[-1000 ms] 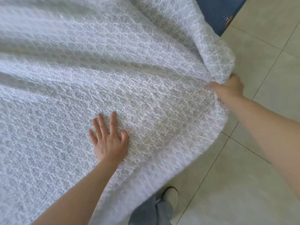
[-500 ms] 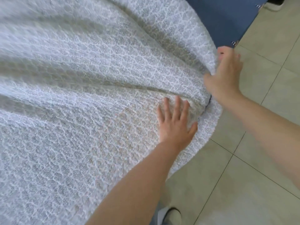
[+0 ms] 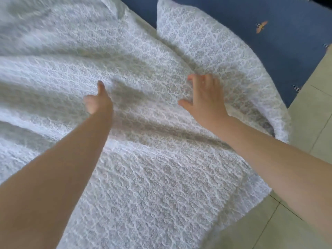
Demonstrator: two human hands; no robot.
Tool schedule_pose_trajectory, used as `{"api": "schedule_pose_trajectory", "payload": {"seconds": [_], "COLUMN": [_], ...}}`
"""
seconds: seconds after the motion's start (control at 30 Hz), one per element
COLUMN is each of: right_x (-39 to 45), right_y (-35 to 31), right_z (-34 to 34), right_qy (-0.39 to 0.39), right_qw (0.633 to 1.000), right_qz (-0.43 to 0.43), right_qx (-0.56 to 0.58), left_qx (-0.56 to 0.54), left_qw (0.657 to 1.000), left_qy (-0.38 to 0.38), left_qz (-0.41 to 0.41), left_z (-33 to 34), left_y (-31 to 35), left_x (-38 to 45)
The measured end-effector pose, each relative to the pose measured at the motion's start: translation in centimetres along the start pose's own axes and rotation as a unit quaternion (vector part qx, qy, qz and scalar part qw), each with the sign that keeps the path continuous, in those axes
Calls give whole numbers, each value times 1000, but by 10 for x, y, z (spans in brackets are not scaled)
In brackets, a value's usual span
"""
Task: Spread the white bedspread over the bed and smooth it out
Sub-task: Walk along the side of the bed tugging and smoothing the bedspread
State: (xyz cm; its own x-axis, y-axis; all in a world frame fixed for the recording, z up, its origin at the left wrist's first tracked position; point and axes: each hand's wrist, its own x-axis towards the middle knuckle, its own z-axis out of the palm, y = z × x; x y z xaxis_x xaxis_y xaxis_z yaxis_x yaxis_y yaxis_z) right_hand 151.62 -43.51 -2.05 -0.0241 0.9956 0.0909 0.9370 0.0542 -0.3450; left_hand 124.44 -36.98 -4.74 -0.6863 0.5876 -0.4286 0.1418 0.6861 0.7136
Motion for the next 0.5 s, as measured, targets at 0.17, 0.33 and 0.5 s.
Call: {"api": "schedule_pose_trajectory", "payload": {"seconds": [0.17, 0.33, 0.5], "right_x": [35, 45, 70], "right_y": [-24, -24, 12], "right_z": [9, 13, 3], "right_qy": [-83, -155, -28], "right_qw": [994, 984, 999], "right_qz": [-34, -77, 0], "right_qx": [-63, -32, -35], "left_qx": [-42, -18, -85], "left_qw": [995, 989, 994], "left_qy": [-49, -114, -73], "left_qz": [-75, -89, 1], "left_z": [-1, 5, 40], "left_y": [60, 61, 102], "left_x": [28, 76, 65]}}
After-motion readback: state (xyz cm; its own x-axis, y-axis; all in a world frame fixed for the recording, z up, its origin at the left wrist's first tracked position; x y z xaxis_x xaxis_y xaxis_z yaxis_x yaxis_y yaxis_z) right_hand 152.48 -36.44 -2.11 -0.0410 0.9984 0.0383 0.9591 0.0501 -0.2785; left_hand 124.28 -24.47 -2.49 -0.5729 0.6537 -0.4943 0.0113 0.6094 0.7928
